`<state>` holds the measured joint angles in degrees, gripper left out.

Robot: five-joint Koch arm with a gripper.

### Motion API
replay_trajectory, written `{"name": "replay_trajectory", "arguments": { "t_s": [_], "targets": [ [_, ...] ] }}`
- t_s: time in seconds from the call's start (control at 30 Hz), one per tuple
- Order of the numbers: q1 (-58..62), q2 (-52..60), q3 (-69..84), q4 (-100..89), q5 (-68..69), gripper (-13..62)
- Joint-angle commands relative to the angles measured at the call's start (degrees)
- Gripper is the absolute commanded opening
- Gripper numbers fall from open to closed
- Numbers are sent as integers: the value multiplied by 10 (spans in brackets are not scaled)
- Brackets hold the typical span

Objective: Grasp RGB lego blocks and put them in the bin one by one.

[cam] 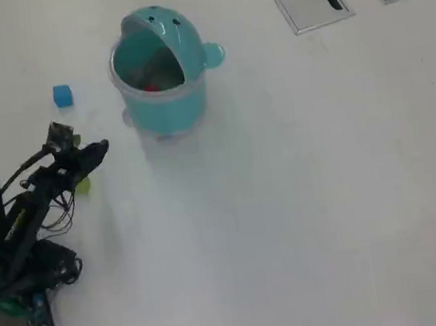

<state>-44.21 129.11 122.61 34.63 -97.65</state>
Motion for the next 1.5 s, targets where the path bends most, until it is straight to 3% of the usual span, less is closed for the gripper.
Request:
{"name": "replay_trajectory", "arguments": {
  "t_s": [0.0,0.5,0.77,1.47],
  "targets": [
    [-11,34,-2,4,-16,332],
    [-45,66,61,73,-18,332],
    [-127,64,74,99,-20,331],
    [-155,16,242,-80,-25,328]
  ]
}}
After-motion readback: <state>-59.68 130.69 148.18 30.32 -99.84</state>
